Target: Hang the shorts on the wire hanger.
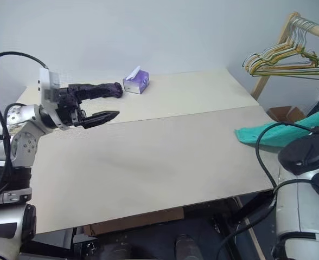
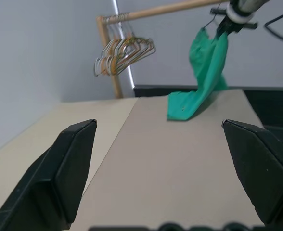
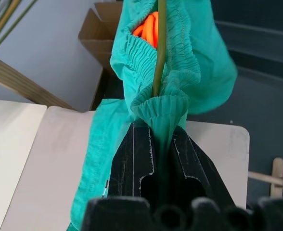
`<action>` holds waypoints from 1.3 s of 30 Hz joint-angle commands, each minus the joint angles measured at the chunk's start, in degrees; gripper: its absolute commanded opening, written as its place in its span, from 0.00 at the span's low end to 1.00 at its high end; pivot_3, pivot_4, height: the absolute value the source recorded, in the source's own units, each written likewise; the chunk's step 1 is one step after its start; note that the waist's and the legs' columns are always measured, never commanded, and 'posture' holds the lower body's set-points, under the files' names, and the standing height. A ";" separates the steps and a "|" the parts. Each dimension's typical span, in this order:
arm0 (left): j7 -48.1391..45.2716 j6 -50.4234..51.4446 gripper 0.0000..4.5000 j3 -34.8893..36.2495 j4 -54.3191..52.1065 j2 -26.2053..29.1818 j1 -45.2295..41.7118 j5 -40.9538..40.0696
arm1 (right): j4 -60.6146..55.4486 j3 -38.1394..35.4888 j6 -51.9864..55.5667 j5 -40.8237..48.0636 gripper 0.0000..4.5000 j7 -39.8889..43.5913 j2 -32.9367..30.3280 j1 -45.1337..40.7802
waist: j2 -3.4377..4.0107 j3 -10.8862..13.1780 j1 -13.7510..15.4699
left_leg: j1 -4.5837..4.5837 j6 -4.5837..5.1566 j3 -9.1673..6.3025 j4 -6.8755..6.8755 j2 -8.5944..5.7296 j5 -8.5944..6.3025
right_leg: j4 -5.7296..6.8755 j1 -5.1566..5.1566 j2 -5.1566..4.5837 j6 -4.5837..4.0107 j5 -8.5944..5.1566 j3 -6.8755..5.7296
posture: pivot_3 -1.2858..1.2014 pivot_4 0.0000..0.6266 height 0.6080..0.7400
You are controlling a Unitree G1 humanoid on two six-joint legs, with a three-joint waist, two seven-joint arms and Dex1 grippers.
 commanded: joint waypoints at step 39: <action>-0.97 1.94 1.00 9.45 -5.31 -6.48 -0.14 -16.91 | -11.51 29.03 -2.26 -2.50 0.99 -5.69 0.65 7.63 | 0.03 -0.01 -0.08 | 0.33 0.00 0.28 -0.12 -0.03 0.00 | -0.26 0.29 0.06 0.03 0.01 0.36 | 0.49 0.00 1.00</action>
